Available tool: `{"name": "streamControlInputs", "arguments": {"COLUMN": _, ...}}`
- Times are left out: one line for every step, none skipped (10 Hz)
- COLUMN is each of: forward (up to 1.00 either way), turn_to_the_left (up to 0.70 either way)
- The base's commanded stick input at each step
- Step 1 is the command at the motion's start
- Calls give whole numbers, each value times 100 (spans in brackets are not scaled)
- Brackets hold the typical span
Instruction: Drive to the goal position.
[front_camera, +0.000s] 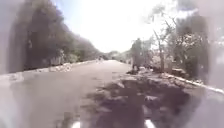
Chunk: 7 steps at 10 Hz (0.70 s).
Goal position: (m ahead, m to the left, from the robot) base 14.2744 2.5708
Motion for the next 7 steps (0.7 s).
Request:
{"name": "streamControlInputs", "arguments": {"forward": 50, "turn_to_the_left": -15}}
{"name": "streamControlInputs", "arguments": {"forward": 50, "turn_to_the_left": -36}}
{"name": "streamControlInputs", "arguments": {"forward": 50, "turn_to_the_left": -43}}
{"name": "streamControlInputs", "arguments": {"forward": 50, "turn_to_the_left": -22}}
{"name": "streamControlInputs", "arguments": {"forward": 50, "turn_to_the_left": -2}}
{"name": "streamControlInputs", "arguments": {"forward": 50, "turn_to_the_left": 0}}
{"name": "streamControlInputs", "arguments": {"forward": 50, "turn_to_the_left": 0}}
